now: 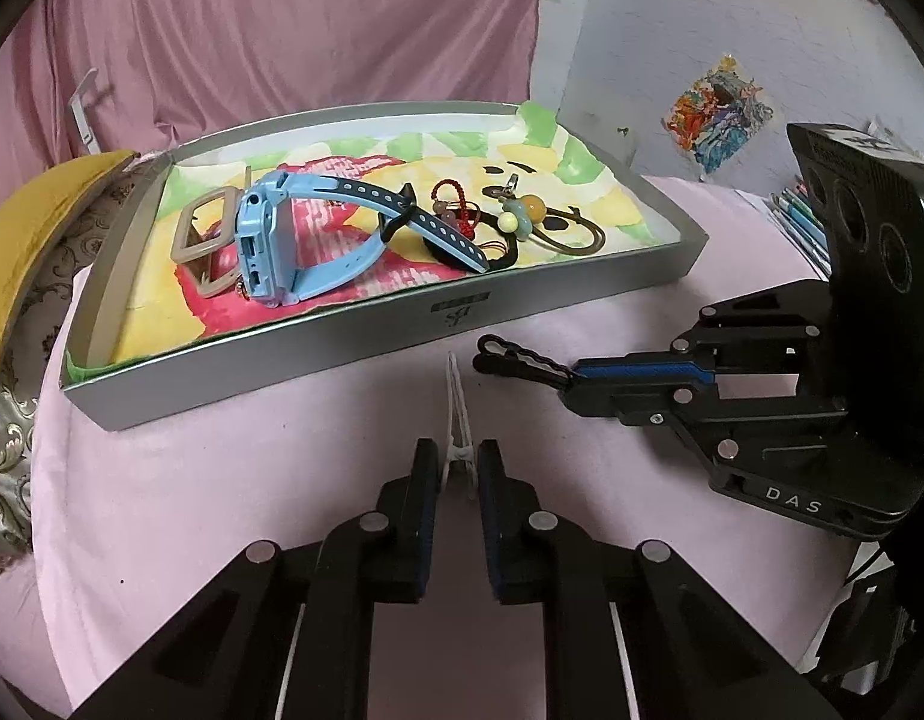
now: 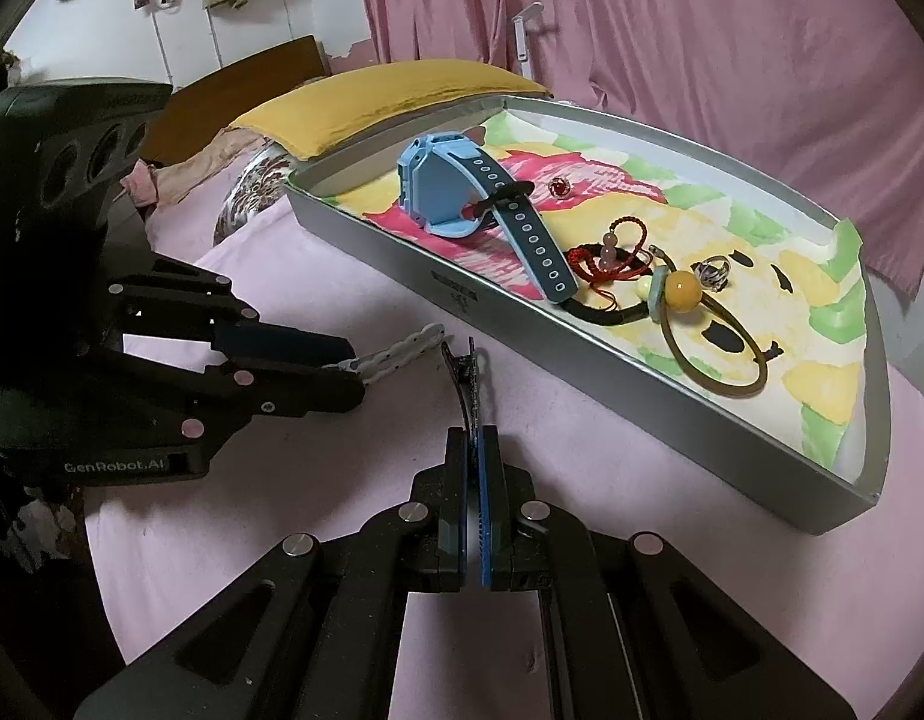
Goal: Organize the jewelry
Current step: 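Lift and carry the hair clip and bracelet over the tray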
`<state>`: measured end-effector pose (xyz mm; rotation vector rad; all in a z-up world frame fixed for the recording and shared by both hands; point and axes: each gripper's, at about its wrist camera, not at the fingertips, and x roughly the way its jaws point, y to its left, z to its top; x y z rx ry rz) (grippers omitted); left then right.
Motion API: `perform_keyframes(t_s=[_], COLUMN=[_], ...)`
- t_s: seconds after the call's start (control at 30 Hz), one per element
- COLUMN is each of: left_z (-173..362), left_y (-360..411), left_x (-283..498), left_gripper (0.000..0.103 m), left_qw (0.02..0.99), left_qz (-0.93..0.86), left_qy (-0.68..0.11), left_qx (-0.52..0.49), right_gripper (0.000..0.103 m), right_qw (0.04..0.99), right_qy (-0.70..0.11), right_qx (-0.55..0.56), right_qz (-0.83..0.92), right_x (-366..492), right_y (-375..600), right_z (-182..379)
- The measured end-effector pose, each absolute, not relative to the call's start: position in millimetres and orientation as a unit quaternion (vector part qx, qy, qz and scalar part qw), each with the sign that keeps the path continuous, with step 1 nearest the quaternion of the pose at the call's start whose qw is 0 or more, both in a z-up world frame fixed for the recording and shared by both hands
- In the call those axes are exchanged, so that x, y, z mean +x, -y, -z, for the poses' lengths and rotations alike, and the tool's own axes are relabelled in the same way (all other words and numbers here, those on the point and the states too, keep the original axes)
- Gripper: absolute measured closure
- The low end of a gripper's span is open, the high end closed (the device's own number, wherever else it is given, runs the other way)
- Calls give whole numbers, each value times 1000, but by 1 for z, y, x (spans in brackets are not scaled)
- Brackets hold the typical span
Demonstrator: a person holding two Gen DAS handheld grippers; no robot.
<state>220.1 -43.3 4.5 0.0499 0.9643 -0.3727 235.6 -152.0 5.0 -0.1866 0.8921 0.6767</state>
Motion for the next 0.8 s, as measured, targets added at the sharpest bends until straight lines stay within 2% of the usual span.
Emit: perform_keyframes(t_s=[0.3,0.8], left_z=[-18,-87], left_y=[38,38], left_x=[207,211], left_gripper=[91,91], left_qw=[890,955], left_qz=[181,146], left_qy=[-420,-258], left_qx=[-3,-30], right_gripper=[100,100], right_qw=[863,952], right_qy=[-409,-241], right_qx=[-72,14], right_qz=[-286,-188], right_x=[225,221], right_y=[166,212], right_z=[-11,-86])
